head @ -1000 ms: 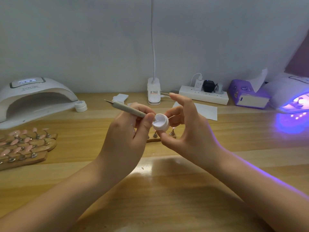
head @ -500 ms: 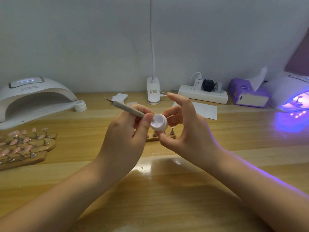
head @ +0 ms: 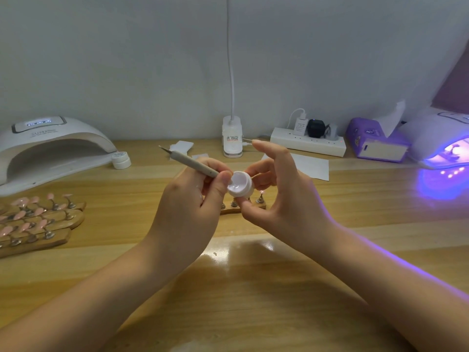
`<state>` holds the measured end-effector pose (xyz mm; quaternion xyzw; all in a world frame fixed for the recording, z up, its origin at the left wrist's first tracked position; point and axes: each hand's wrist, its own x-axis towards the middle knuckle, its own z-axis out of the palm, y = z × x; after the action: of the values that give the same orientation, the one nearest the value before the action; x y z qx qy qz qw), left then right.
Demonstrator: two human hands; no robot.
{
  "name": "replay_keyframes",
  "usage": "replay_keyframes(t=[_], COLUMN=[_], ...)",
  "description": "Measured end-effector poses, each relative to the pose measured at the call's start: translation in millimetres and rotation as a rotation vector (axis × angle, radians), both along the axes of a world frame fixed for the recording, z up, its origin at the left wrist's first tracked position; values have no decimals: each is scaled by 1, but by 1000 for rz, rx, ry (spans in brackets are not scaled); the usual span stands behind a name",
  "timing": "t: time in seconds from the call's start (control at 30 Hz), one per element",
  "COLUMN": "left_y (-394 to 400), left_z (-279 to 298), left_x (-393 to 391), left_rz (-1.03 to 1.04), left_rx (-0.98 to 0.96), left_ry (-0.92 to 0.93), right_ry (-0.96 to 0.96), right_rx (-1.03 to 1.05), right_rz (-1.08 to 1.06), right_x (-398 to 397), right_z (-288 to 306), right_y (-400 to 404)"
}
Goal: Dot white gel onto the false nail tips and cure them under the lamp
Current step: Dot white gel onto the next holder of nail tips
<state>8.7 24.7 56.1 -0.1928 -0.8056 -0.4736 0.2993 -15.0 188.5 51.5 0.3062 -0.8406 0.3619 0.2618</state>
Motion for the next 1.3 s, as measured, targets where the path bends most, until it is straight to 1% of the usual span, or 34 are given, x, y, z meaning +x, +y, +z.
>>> replay_keyframes(t=[0.13, 0.37, 0.47, 0.63, 0.77, 0.97, 1.3], left_y=[0, -2, -4, -6, -5, -4, -3], left_z=[2, 9, 11, 8, 7, 5, 6], left_x=[0, -1, -3, -8, -11, -13, -16], left_rz=[12, 25, 0, -104, -148, -197, -191], left_rx=[27, 207, 339, 628, 768, 865, 954], left_ry=[18, -29, -120, -376, -500, -608, -688], right_ry=[-3, -27, -32, -20, -15, -1, -10], right_rx=[-1, -22, -23, -42, -51, -47, -60], right_rz=[-5, 1, -4, -4, -2, -4, -1], right_x=[0, 0, 0, 1, 1, 2, 3], right_z=[0, 0, 1, 2, 3, 3, 4], right_y=[0, 2, 1, 1, 0, -1, 0])
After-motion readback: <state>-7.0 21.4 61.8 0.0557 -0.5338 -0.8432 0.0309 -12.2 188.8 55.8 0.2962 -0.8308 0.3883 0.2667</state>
